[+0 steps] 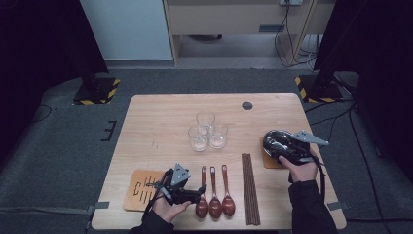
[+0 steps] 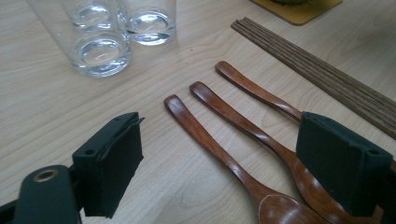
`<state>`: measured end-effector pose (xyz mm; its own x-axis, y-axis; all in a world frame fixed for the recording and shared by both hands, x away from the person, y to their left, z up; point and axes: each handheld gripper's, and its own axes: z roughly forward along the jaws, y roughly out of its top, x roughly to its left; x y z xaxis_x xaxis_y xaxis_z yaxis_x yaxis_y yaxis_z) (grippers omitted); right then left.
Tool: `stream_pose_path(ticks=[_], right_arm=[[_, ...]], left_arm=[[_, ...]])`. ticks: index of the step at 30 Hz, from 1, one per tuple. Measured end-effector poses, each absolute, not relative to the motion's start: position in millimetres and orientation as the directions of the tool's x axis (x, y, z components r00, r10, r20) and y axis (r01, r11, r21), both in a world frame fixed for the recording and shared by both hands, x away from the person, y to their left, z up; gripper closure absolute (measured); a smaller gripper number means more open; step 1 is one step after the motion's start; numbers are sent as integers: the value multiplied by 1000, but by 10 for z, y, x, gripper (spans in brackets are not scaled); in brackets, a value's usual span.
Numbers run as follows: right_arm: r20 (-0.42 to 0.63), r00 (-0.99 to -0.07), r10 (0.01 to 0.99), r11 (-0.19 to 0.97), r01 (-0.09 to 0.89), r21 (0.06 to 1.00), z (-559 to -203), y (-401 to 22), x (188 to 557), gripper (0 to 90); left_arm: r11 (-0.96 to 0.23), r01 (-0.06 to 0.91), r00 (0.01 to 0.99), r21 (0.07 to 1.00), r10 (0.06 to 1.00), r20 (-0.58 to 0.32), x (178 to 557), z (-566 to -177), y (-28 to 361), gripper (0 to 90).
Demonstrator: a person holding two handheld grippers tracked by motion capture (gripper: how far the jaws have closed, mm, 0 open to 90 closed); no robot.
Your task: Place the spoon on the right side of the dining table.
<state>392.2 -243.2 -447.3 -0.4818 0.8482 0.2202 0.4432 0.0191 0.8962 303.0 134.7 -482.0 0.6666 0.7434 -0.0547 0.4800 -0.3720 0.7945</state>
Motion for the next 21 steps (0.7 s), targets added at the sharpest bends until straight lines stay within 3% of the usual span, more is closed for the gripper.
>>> stream_pose_path(ticks=[21], right_arm=[[220,-530,819,56,454,889,-4515,-2202,3904,374]], left_arm=[[-439,443,740,782,672,-42,2967,-4941,1027,130]])
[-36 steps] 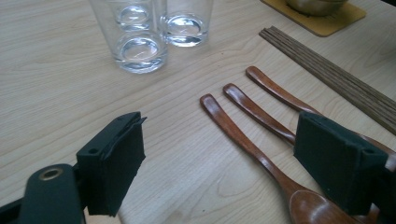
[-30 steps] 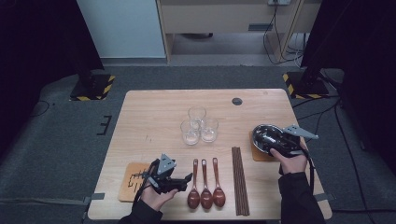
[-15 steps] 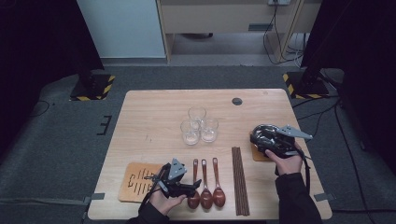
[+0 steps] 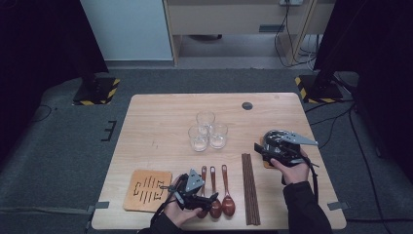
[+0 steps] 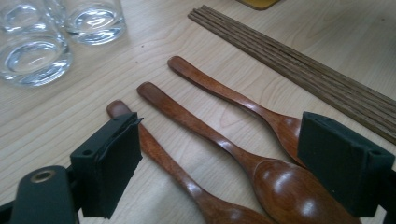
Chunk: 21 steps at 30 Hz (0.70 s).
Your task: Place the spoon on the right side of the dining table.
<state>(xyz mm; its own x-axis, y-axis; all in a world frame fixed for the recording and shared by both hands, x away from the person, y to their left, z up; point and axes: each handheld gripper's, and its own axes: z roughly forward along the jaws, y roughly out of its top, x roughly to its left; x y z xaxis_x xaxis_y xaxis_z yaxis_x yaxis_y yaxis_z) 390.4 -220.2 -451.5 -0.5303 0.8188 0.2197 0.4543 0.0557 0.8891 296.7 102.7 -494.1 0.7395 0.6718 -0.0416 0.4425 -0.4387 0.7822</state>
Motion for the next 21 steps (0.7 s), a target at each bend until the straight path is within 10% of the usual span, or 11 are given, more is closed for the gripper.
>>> stream_pose_path(ticks=[21], right_arm=[[226,-556,800,83,474,876,-4593,-2049,3898,374]], left_arm=[[-502,417,789,758,614,-27,2933,-5055,796,120]])
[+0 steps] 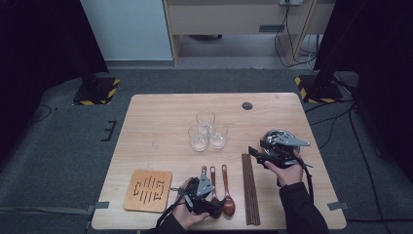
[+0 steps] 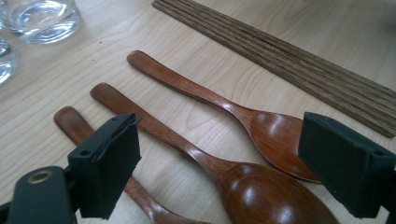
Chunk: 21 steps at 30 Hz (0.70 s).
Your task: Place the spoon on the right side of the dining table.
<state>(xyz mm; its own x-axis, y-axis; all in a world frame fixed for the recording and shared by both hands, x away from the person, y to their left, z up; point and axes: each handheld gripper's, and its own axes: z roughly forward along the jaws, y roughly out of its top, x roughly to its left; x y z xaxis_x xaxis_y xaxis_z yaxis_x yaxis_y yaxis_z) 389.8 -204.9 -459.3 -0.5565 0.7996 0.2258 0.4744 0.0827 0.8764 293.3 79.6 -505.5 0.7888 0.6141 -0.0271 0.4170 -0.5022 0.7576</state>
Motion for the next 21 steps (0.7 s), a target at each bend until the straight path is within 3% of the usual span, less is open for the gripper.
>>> stream_pose_path(ticks=[21], right_arm=[[242,-582,776,108,501,859,-4688,-1897,3893,372]], left_arm=[[-559,388,831,732,556,-16,2900,-5150,610,100]])
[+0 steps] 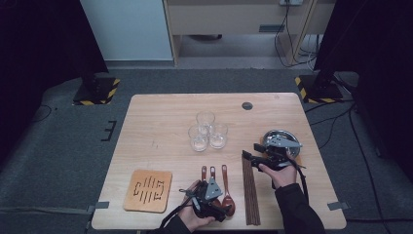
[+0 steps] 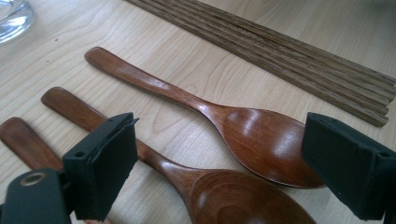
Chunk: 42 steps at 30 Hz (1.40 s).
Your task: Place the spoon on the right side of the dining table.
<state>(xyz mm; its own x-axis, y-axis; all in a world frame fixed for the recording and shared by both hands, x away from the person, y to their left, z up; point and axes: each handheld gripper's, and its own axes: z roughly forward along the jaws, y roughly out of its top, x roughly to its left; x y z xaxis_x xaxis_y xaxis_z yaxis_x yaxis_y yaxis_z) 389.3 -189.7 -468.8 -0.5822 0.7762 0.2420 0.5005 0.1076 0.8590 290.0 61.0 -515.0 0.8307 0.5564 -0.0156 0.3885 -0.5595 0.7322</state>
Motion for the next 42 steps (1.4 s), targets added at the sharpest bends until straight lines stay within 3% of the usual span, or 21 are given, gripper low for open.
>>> stream_pose_path(ticks=[42], right_arm=[[329,-625,708,170,603,780,-5000,-1541,3879,376]], left_arm=[[-600,347,844,721,535,39,2842,-5291,482,114]])
